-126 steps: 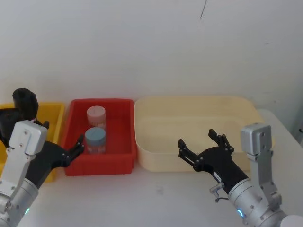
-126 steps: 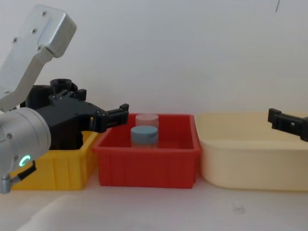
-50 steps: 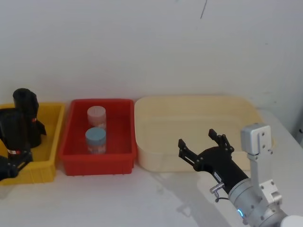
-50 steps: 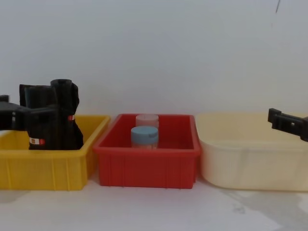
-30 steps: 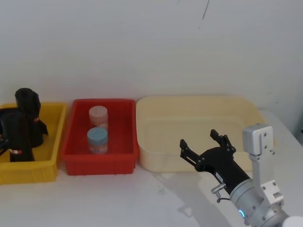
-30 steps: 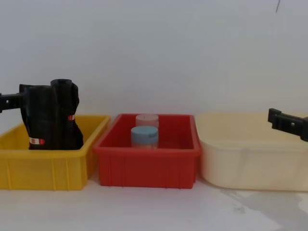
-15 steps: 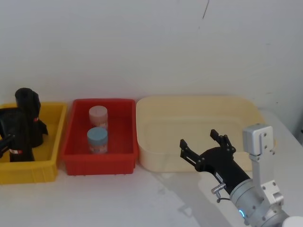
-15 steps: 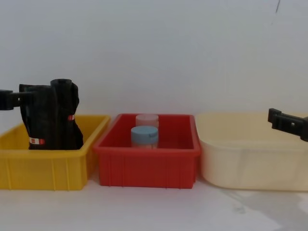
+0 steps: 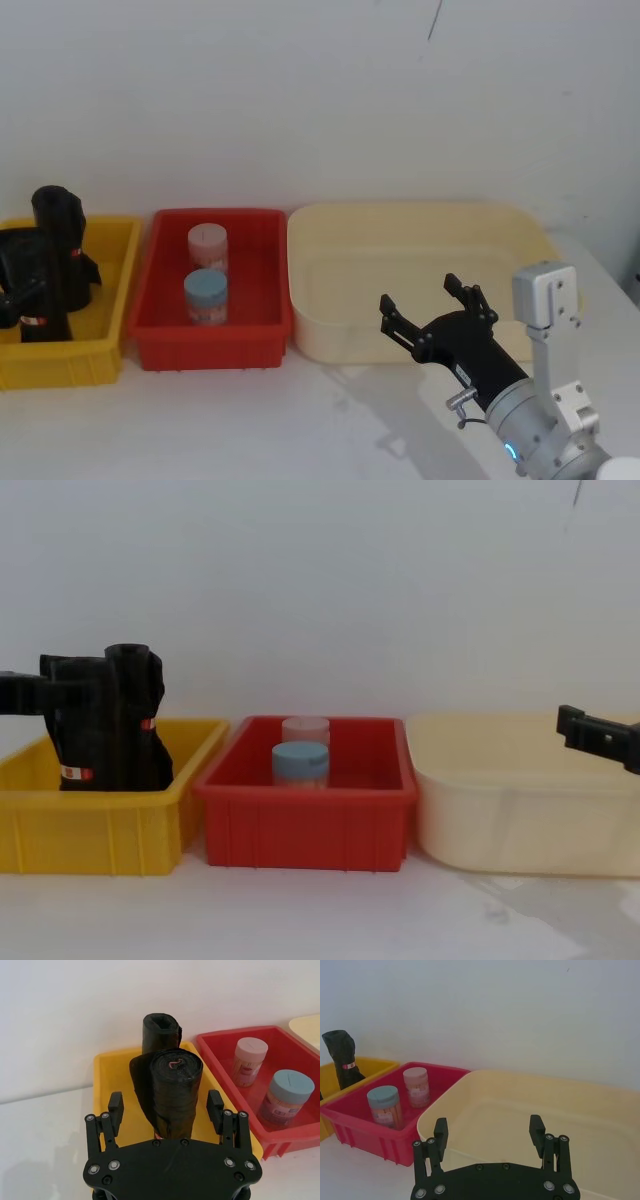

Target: Pick up the garbage bag with the one hand and transfer it to the other hand.

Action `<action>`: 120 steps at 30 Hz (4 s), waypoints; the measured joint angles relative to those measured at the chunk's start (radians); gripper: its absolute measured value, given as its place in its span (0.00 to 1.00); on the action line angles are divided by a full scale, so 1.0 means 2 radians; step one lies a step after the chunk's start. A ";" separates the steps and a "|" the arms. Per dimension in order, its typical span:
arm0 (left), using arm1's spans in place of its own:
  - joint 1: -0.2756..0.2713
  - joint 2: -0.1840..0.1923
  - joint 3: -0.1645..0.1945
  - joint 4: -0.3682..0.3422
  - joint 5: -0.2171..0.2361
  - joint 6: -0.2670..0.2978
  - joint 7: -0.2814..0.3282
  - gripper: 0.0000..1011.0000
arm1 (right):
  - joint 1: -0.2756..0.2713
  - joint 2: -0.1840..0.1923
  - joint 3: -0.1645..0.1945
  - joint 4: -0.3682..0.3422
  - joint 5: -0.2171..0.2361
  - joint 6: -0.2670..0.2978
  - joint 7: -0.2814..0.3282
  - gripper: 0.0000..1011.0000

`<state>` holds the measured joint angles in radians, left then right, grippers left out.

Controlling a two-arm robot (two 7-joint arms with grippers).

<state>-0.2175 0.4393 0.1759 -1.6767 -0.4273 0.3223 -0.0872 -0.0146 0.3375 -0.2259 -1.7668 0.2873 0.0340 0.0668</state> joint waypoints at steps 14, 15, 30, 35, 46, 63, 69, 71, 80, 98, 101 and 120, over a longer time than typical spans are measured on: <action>-0.038 -0.010 0.022 0.044 0.023 -0.006 -0.014 0.99 | 0.000 0.000 0.000 0.000 0.000 0.000 0.000 0.99; -0.039 -0.010 0.023 0.045 0.024 -0.006 -0.014 0.99 | 0.000 0.000 0.000 0.000 0.000 0.000 0.000 0.99; -0.065 -0.024 0.039 0.082 0.044 -0.012 -0.020 0.99 | 0.000 0.000 0.000 0.000 0.000 0.000 0.000 0.99; -0.072 -0.029 0.043 0.090 0.048 -0.014 -0.022 0.93 | 0.000 0.000 0.000 0.000 0.000 0.000 0.000 0.99; -0.080 -0.033 0.048 0.100 0.053 -0.016 -0.025 0.65 | 0.000 0.000 0.000 0.000 0.000 0.000 0.000 0.99; -0.080 -0.030 0.044 0.083 0.056 -0.013 -0.029 0.45 | 0.000 0.000 0.000 0.000 0.000 0.000 0.000 0.99; -0.089 -0.022 0.038 0.052 0.056 -0.004 -0.038 0.43 | 0.000 0.000 0.000 0.000 0.000 0.000 0.000 0.99; -0.092 -0.020 0.037 0.046 0.056 -0.001 -0.040 0.43 | 0.000 0.000 0.000 0.000 0.000 0.000 0.000 0.99; -0.128 -0.018 0.030 0.014 0.050 0.023 -0.058 0.43 | 0.000 0.000 0.000 0.000 0.000 0.000 0.000 0.99; -0.183 -0.068 0.073 0.030 0.025 0.053 -0.086 0.43 | 0.007 0.010 0.001 -0.011 0.011 0.020 0.028 0.99; -0.188 -0.075 0.081 0.038 0.024 0.053 -0.088 0.43 | 0.011 0.013 0.000 -0.014 0.014 0.026 0.037 0.99; -0.219 -0.113 0.130 0.090 0.018 0.040 -0.109 0.43 | 0.070 0.010 -0.020 -0.020 0.051 0.105 0.084 0.99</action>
<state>-0.6547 0.2139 0.4356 -1.4961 -0.3909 0.4027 -0.3049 0.1254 0.3568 -0.2667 -1.8061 0.3896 0.2436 0.2342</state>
